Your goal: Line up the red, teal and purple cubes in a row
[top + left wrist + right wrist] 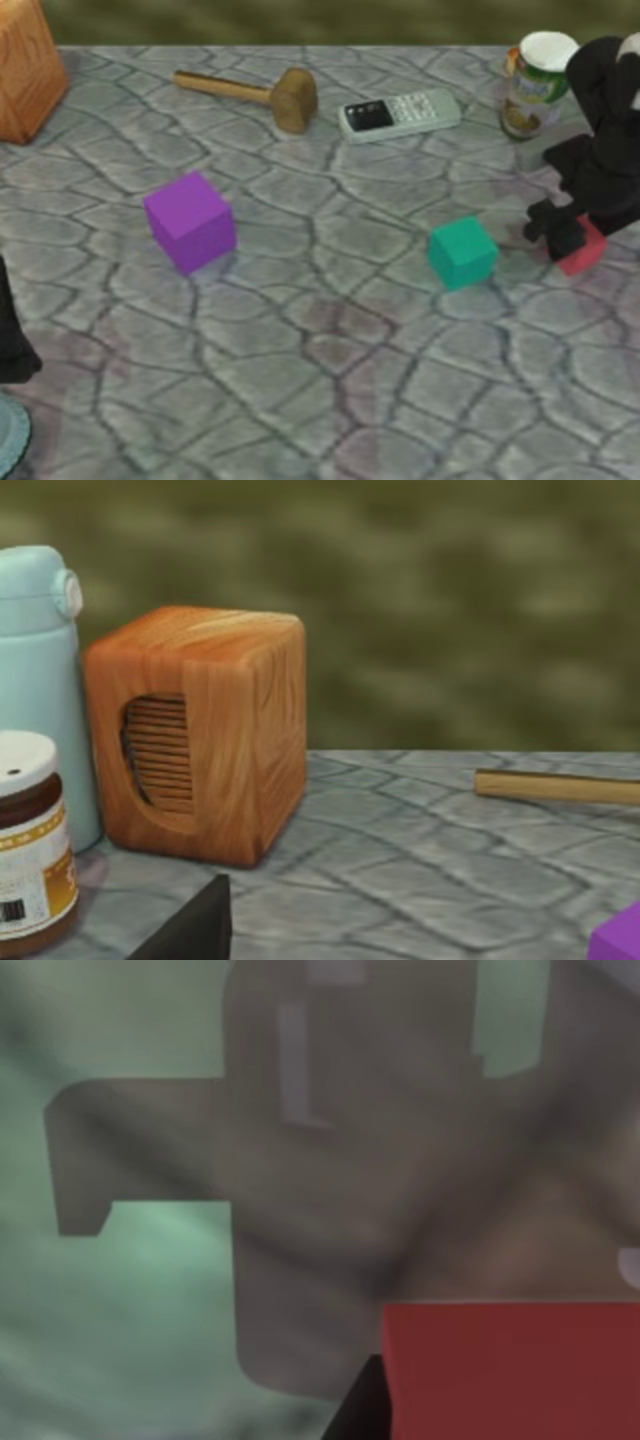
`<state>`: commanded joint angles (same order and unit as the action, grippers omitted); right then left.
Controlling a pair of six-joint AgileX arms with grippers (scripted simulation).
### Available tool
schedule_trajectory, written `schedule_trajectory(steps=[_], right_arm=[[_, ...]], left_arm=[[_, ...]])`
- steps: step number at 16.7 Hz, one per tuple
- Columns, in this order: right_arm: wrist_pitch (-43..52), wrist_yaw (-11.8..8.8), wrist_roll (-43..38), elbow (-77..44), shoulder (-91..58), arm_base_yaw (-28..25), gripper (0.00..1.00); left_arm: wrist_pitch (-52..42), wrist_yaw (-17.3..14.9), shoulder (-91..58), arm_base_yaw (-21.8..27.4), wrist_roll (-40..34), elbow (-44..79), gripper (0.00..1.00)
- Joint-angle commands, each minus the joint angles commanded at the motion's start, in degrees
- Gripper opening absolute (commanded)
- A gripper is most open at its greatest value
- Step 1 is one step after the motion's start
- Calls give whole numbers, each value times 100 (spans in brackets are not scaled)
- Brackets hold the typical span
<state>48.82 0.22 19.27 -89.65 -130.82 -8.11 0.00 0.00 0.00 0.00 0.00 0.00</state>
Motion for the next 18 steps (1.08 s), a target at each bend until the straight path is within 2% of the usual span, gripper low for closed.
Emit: schedule_trajectory(steps=[6, 13, 18], right_arm=[[108, -60, -40, -68, 212, 3, 0], [1329, -65, -32, -823, 638, -37, 0], [1422, -66, -41, -886, 685, -11, 0]], left_arm=[[0, 0, 0, 0, 0, 0, 100], [0, 0, 0, 0, 0, 0, 100], [0, 0, 0, 0, 0, 0, 100]])
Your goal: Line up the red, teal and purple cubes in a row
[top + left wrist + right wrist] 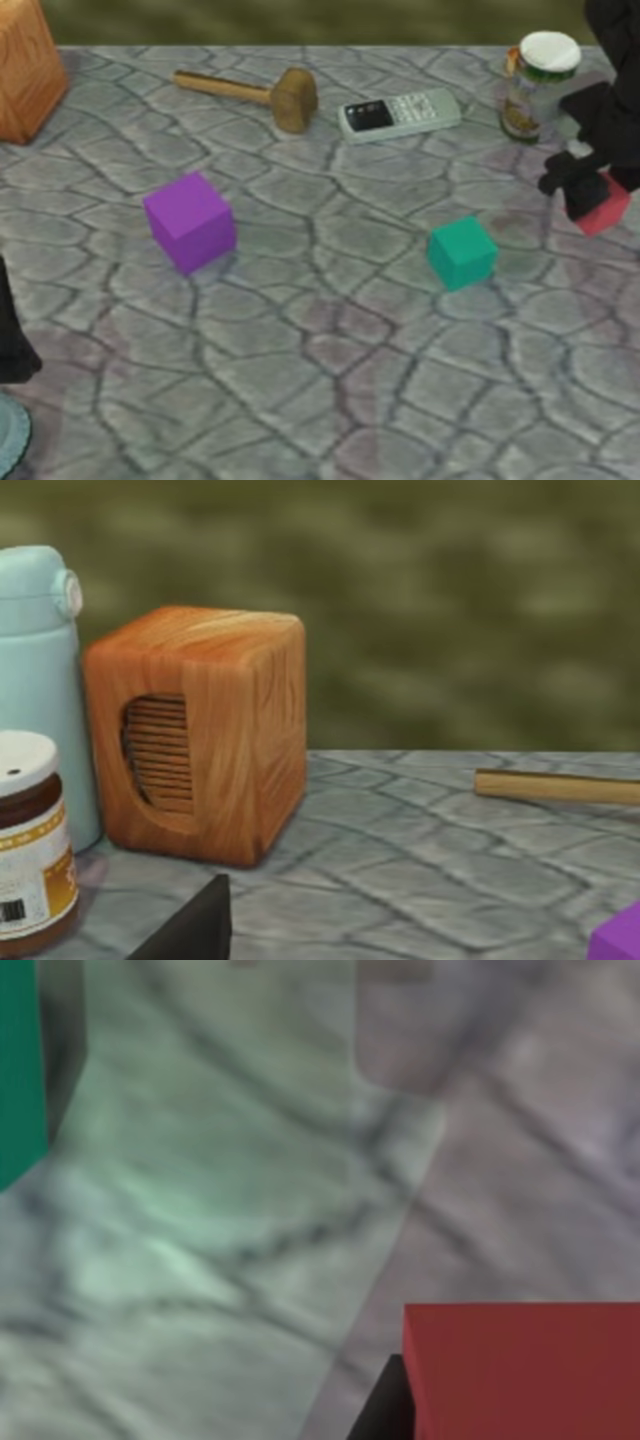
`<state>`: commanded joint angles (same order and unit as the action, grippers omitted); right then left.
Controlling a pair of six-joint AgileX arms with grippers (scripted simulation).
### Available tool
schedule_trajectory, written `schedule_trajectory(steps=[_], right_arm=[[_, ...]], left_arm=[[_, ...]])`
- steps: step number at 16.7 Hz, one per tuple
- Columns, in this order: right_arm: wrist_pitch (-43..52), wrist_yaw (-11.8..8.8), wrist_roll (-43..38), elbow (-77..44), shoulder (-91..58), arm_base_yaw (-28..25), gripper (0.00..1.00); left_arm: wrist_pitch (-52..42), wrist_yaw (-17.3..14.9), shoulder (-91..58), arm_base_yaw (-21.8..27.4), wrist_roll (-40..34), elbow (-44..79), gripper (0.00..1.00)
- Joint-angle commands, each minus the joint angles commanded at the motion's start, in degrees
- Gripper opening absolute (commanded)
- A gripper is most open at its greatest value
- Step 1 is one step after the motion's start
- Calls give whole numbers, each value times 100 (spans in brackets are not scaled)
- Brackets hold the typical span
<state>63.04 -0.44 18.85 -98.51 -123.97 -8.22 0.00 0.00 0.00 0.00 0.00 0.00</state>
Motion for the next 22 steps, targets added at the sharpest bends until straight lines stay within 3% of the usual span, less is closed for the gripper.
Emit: schedule_trajectory(steps=[3, 6, 17, 22], right_arm=[[-2, 6, -206, 52, 47, -134, 0], [-17, 26, -938, 251, 224, -544, 0], [-152, 133, -5332, 1657, 1393, -2765, 0], [-216, 160, -5856, 1883, 1634, -3099, 0]], left_arm=[[0, 0, 0, 0, 0, 0, 100], [0, 0, 0, 0, 0, 0, 100], [0, 0, 0, 0, 0, 0, 100], [0, 0, 0, 0, 0, 0, 100]])
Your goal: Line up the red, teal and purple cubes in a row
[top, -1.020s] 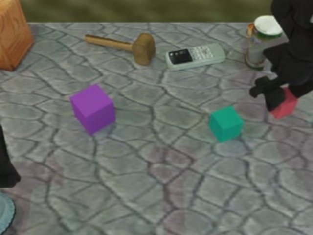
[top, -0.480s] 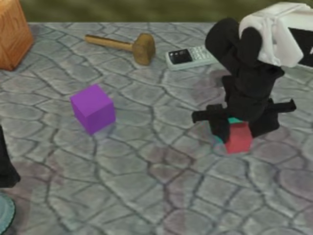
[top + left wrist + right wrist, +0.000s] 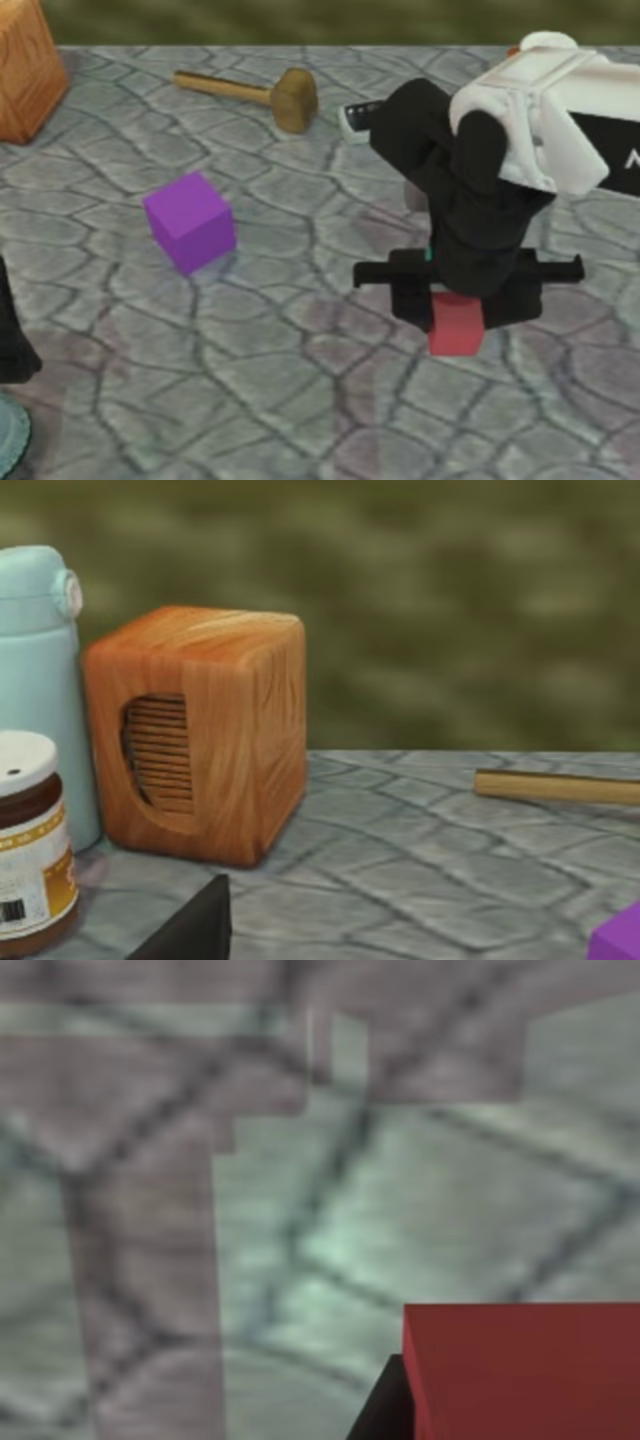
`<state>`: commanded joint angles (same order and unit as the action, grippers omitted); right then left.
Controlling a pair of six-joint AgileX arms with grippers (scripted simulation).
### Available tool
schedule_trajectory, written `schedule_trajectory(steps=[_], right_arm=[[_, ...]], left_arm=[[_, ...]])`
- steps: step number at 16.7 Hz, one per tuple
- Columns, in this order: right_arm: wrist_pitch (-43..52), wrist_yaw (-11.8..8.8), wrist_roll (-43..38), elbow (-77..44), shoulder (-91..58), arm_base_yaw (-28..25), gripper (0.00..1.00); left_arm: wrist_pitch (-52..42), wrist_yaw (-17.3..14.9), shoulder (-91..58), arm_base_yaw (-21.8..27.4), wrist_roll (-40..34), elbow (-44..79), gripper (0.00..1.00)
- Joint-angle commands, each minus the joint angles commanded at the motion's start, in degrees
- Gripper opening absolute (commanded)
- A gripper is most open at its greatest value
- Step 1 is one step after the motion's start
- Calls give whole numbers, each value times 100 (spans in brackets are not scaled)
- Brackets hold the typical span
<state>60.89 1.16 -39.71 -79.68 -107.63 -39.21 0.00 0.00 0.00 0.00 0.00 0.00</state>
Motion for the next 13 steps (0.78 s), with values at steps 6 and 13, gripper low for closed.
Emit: schedule_trajectory(steps=[6, 13], right_arm=[[-227, -7, 8, 134, -94, 9, 0], [-1472, 3, -31, 925, -542, -22, 0]], left_arm=[[0, 0, 0, 0, 0, 0, 100], [0, 0, 0, 0, 0, 0, 100]])
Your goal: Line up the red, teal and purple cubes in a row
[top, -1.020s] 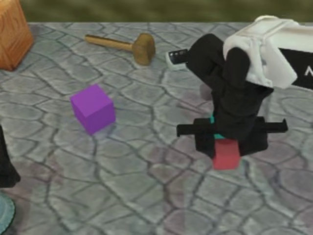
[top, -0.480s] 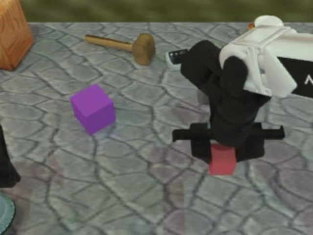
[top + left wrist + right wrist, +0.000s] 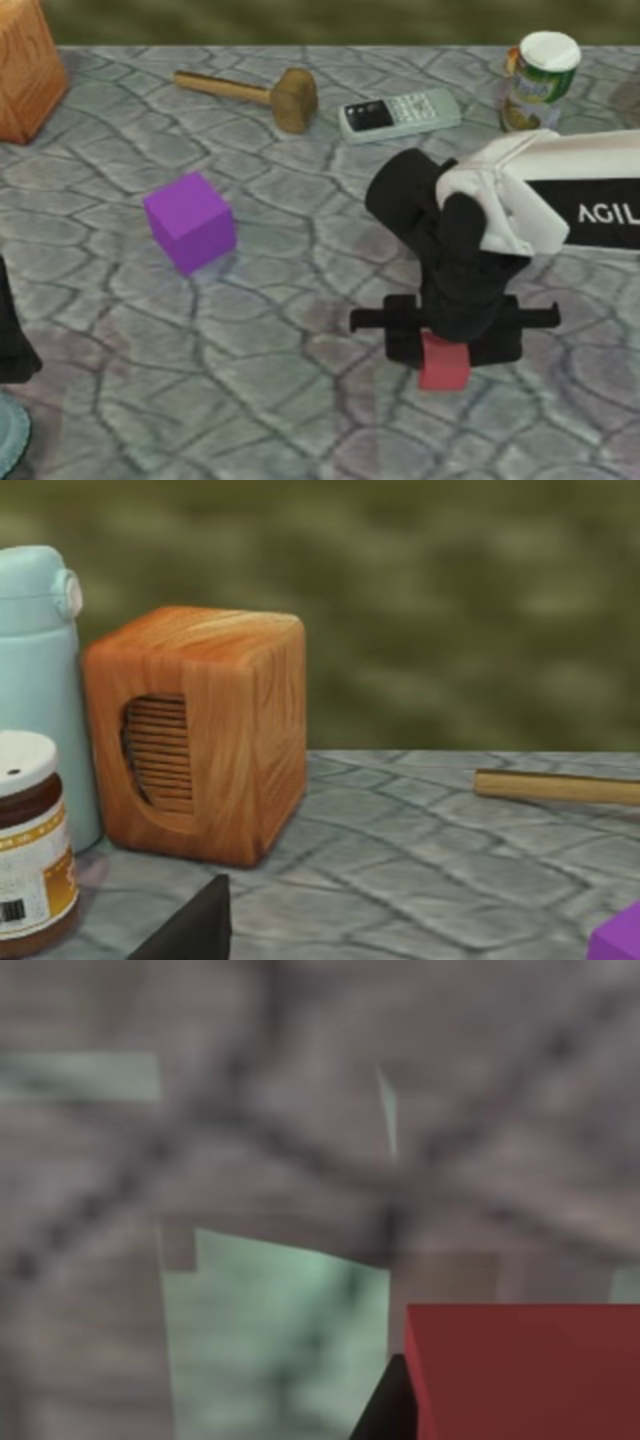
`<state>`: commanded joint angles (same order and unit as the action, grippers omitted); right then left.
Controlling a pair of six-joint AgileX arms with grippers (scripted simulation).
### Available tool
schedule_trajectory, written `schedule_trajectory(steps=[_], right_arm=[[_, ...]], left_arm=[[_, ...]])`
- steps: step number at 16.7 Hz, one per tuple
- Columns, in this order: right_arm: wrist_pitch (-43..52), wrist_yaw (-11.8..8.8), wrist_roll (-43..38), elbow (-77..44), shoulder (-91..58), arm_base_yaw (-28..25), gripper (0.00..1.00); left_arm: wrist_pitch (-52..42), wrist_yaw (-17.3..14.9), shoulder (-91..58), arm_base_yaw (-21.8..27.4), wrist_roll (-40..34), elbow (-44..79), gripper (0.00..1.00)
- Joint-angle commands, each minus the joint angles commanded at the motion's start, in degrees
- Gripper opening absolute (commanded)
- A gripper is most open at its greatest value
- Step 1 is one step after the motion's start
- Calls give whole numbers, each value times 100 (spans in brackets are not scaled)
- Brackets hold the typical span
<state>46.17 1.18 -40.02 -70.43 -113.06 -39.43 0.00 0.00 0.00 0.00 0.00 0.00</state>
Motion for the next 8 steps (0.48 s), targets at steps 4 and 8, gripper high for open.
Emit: schedule_trajectory(steps=[4, 8], right_arm=[[-21, 1, -1, 16, -10, -2, 0], [-21, 1, -1, 16, -10, -2, 30]], left_arm=[[0, 0, 0, 0, 0, 0, 100], [0, 0, 0, 0, 0, 0, 100]])
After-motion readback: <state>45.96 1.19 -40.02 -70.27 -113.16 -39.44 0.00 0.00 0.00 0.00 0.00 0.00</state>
